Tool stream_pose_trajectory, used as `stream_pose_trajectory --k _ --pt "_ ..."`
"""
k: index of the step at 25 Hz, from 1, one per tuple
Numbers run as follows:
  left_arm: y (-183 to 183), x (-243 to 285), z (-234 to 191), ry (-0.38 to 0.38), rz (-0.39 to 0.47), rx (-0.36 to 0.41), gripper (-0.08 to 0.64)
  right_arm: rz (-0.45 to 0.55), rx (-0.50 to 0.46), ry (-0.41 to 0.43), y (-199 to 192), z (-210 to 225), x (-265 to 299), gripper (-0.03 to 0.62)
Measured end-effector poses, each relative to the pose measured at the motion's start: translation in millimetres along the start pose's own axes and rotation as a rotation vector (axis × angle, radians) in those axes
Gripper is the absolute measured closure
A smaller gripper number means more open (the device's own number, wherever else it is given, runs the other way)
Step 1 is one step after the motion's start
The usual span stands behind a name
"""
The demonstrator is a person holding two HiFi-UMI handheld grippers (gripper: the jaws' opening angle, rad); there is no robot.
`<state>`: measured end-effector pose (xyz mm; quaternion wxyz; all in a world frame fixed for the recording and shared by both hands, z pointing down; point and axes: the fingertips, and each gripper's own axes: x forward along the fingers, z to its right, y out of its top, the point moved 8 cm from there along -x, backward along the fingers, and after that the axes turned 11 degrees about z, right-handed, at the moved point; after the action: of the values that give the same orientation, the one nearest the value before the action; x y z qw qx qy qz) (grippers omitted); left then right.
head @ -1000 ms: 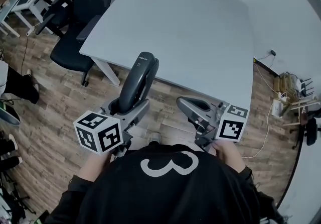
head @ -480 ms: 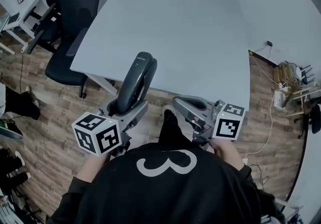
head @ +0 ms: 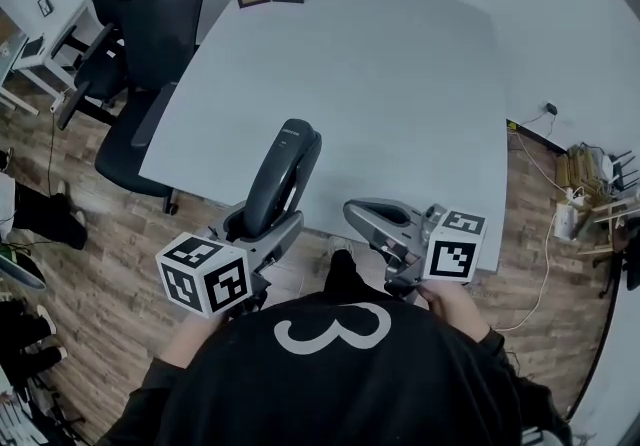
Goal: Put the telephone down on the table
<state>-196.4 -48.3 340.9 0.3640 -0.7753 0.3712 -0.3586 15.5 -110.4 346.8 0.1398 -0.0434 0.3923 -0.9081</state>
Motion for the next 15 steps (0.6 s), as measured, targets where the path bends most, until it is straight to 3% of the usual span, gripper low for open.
stream_pose_trajectory --k 15 --pt "26 90 -17 0.003 -0.038 -0.007 0.27 -0.017 0.049 -0.009 57 69 16 0.583"
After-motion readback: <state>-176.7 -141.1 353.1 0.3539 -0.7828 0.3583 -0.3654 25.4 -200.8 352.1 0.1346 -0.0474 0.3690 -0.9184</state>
